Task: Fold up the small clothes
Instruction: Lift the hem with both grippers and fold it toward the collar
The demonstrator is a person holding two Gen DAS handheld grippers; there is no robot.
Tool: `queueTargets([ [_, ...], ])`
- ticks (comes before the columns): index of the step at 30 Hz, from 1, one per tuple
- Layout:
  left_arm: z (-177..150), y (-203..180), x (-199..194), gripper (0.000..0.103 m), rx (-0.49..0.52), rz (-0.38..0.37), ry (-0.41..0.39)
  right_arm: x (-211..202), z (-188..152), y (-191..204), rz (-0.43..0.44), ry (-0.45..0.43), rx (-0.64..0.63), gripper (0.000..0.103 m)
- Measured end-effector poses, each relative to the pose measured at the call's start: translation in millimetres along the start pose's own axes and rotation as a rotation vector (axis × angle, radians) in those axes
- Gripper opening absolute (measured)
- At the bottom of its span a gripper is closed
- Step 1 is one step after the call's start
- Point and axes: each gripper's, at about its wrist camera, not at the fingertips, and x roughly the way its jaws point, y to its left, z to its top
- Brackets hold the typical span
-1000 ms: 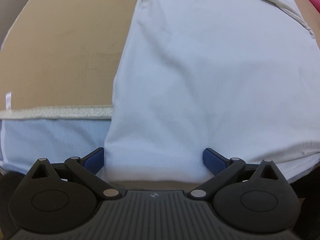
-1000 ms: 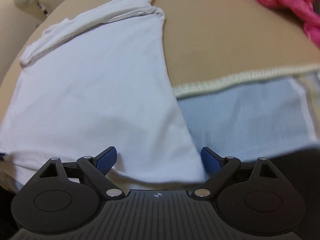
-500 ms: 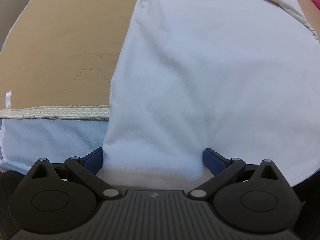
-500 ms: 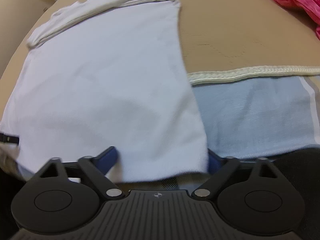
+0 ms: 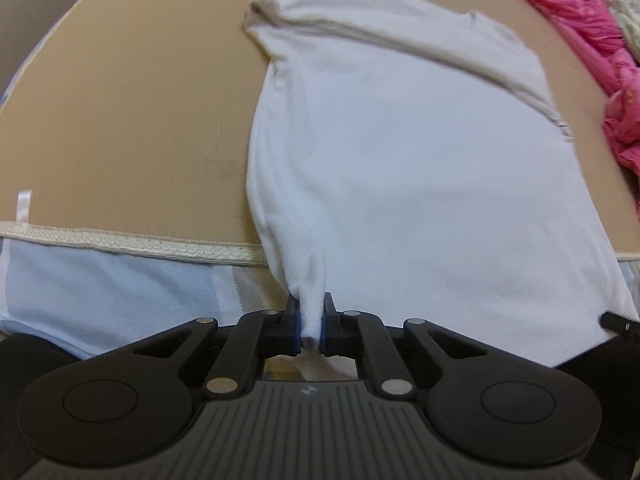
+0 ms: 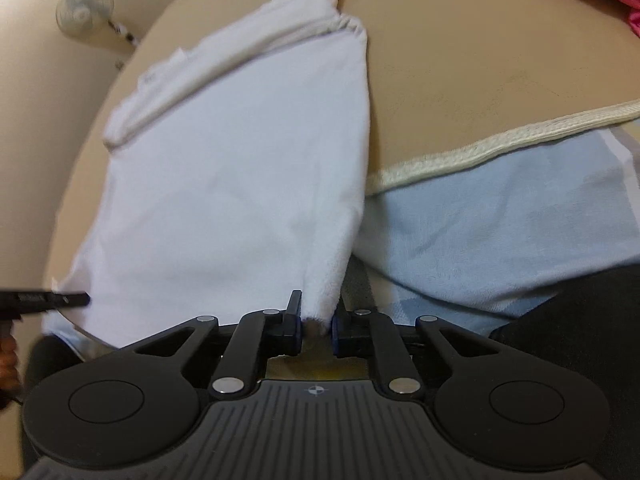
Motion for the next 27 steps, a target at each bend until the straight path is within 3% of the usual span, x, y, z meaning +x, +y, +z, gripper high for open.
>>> queueTargets([
  [7,-8,-17,-45,0.008,-0.014,-0.083,-0.069,-43,0,7,0.048,-0.087,-0.002,0.012],
  [12,-22,-27,-67,0.008,0.037,-0.103,-0.098,-70,-7,9,0.05,-0.13,-0.031,0.011],
  [23,-87,-15,-89,0.008,0.037,-0.119,-0.023,-109,-41,2,0.044,-0.091,0.0,0.011],
  [27,-94,-12,-76,0.008,0.007,-0.118,0.031,-108,-50,-7,0.03,-0.047,0.043,0.011],
])
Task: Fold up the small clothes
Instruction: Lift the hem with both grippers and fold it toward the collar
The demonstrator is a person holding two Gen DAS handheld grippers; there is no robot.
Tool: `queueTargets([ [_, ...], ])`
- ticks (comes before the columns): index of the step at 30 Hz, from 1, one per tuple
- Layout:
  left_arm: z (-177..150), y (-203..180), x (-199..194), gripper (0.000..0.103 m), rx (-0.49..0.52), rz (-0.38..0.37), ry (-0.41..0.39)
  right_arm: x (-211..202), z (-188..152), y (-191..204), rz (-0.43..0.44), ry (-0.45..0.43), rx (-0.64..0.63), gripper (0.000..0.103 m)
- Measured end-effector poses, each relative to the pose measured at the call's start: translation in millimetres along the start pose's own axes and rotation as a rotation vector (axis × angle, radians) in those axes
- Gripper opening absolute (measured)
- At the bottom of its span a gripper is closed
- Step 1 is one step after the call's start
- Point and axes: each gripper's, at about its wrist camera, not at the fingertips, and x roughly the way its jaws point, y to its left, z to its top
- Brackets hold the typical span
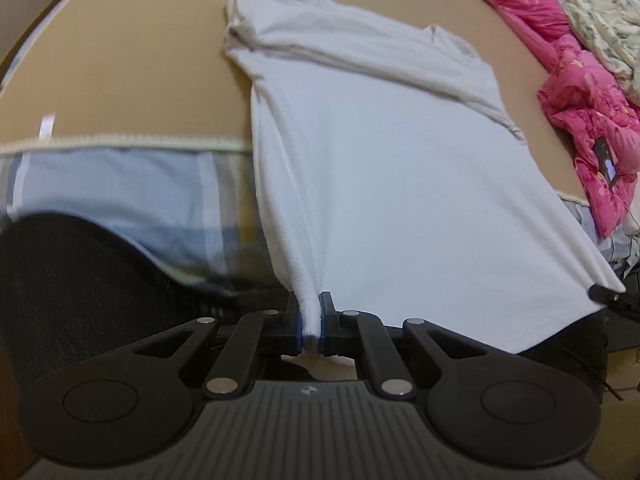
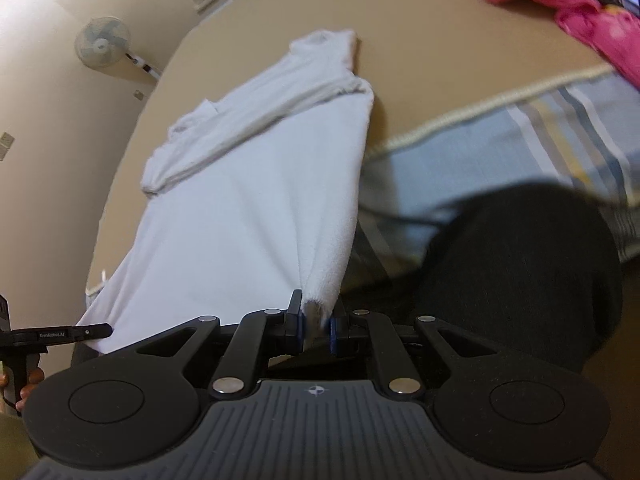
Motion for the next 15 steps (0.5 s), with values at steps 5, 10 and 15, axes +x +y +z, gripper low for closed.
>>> queueTargets([
  [5,26,1,12,0.008,-0.029,0.006,0.04,16,9,1,-0.012,0.052,0.033,0.011],
  [10,66,0,6,0.008,-0.042,0.001,0.056,19,38,13,-0.009,0.055,0.031,0.011],
  [15,159,-9,2,0.008,-0.061,-0.028,0.01,34,107,30,-0.007,0.037,-0.019,0.011],
])
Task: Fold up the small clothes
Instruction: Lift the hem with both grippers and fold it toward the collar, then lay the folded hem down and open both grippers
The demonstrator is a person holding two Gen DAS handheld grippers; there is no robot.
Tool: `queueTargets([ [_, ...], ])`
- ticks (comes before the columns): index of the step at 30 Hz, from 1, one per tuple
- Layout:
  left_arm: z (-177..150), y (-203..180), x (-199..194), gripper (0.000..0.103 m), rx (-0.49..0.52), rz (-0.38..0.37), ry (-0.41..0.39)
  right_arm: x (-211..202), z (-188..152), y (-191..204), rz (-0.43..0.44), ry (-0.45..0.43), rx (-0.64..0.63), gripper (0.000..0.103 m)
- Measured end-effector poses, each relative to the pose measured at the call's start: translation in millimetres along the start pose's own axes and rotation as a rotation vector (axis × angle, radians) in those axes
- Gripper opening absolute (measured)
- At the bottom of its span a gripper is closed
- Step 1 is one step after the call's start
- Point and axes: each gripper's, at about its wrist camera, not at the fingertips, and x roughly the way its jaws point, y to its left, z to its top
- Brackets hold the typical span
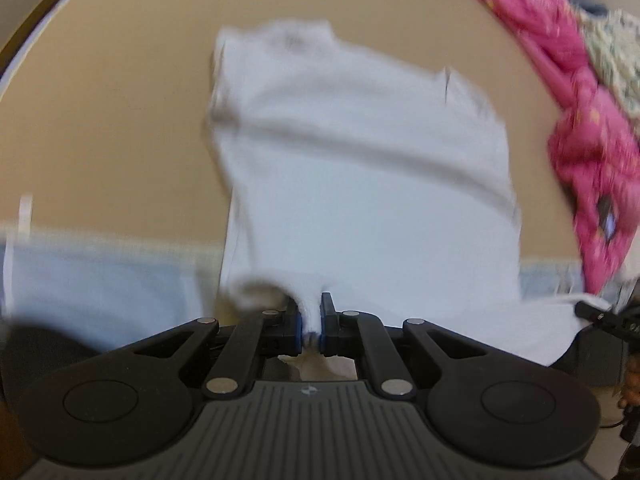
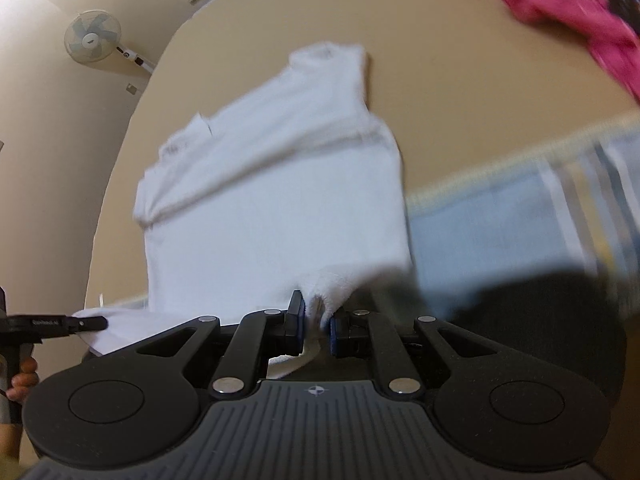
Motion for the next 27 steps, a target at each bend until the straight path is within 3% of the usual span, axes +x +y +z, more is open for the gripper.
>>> queueTargets([
  [3,80,-8,2,0.008,-0.011,0.005,-0.082,22,67,22,0.004,-0.026,-0.045,0.011],
  [6,175,-4,28,0.012,-0.092,0.094,-0.142,60,144,43,-0.015,-0.063,-0.022,0.012],
  [7,204,4,40,0.02,-0.146,0.122,-0.156,78,172,45,-0.03,-0.071,0.039,0.014],
  [8,226,10,49,0.048,-0.176,0.165,-0.166,93,195,44,-0.043,-0.093,0.088,0.024],
  [9,248,20,60,0.063,-0.215,0.228,-0.166,108,217,44,-0.068,-0.131,0.117,0.037],
  [10,260,28,66,0.078,-0.251,0.259,-0.17,118,231,42,-0.096,-0.147,0.125,0.067],
  [11,267,37,69,0.08,-0.276,0.269,-0.188,126,241,38,-0.124,-0.161,0.139,0.076],
  [12,268,46,70,0.08,-0.286,0.259,-0.206,130,246,32,-0.133,-0.188,0.164,0.075],
  [14,260,60,75,0.082,-0.273,0.215,-0.216,129,241,18,-0.073,-0.219,0.166,0.074],
  [16,245,67,83,0.082,-0.22,0.167,-0.214,128,228,7,-0.039,-0.261,0.11,0.074],
  [21,229,53,124,0.082,-0.076,0.162,-0.168,164,207,12,-0.116,-0.266,-0.126,0.064],
  [27,256,32,160,0.079,-0.035,0.16,-0.151,218,230,35,-0.208,-0.305,-0.188,0.062],
])
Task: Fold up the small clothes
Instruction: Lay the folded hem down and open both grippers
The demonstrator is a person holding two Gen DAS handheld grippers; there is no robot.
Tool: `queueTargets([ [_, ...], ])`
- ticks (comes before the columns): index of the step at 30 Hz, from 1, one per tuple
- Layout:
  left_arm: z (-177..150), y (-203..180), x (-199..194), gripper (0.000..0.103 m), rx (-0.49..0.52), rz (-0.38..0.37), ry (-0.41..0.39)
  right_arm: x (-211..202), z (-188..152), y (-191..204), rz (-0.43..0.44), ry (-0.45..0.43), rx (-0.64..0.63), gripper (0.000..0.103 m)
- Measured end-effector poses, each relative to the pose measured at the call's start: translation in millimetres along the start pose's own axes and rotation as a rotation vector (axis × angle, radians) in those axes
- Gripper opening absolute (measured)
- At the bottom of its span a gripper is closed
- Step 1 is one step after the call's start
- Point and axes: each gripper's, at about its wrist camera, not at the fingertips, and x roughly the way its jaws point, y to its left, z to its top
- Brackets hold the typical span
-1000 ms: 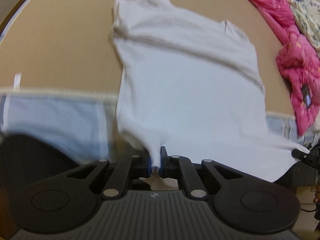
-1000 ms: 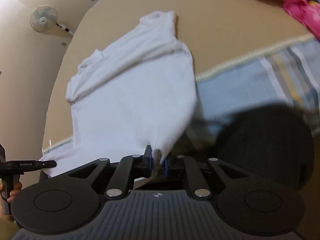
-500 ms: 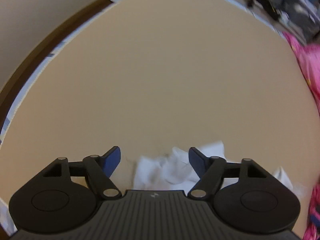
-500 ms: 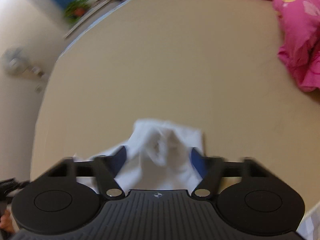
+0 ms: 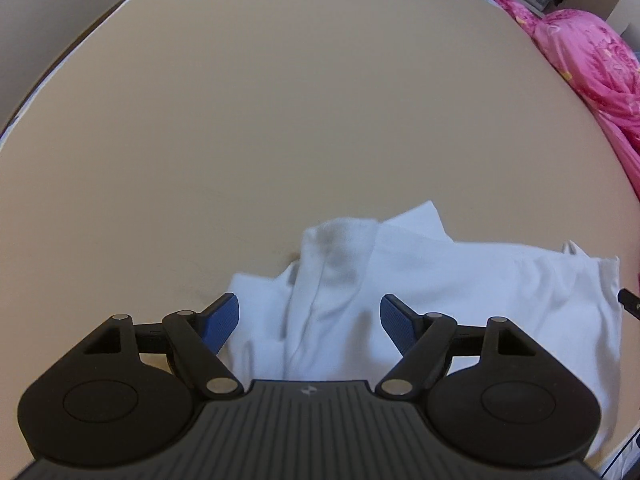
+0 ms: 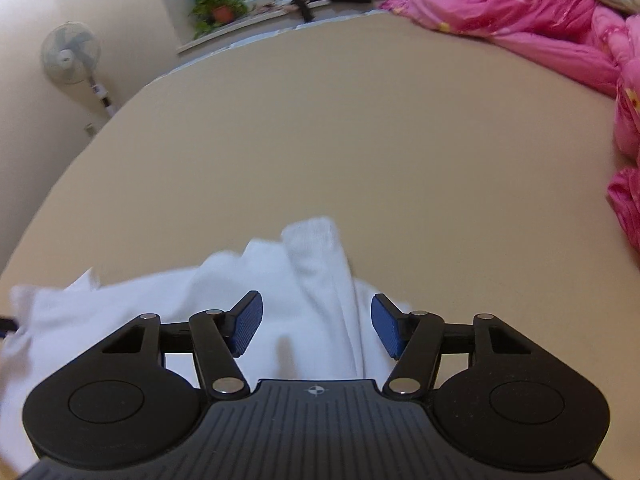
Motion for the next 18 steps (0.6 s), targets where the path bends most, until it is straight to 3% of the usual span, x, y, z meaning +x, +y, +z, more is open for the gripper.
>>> queueTargets([
  [1,5,-2,4,0.057,-0.014,-0.002,-0.004,5,1,1,-0.018,-0.008,0.015,0.062],
  [2,12,-1,8,0.018,-0.031,-0.006,-0.002,14,6,0,-0.033,-0.011,0.044,0.062],
  [3,17,0,12,0.01,-0.051,-0.018,0.01,21,9,-5,-0.033,0.0,0.078,0.059],
  [4,22,2,15,0.008,-0.081,-0.041,0.009,33,13,-7,-0.023,0.018,0.114,0.041],
  [5,24,3,15,0.007,-0.086,-0.04,-0.011,40,16,-13,-0.006,0.035,0.166,0.009],
  [8,29,7,10,0.006,-0.098,-0.058,-0.066,44,25,-30,0.034,0.036,0.286,0.004],
  [10,17,16,11,0.007,-0.107,-0.026,-0.083,38,26,-40,0.041,-0.009,0.319,0.004],
  [13,14,17,37,0.012,-0.112,0.054,-0.009,57,17,-41,-0.041,0.037,0.285,0.008],
  [15,13,15,41,0.024,-0.125,0.079,-0.009,68,9,-28,-0.126,0.053,0.17,0.016],
  [16,12,15,39,0.039,-0.136,0.083,-0.015,67,6,-20,-0.151,0.021,0.117,0.022],
  [17,12,14,35,0.063,-0.142,0.089,-0.018,64,5,-17,-0.167,0.0,0.096,0.032],
  [18,10,14,30,0.074,-0.137,0.106,-0.028,59,5,-19,-0.177,-0.008,0.109,0.038],
])
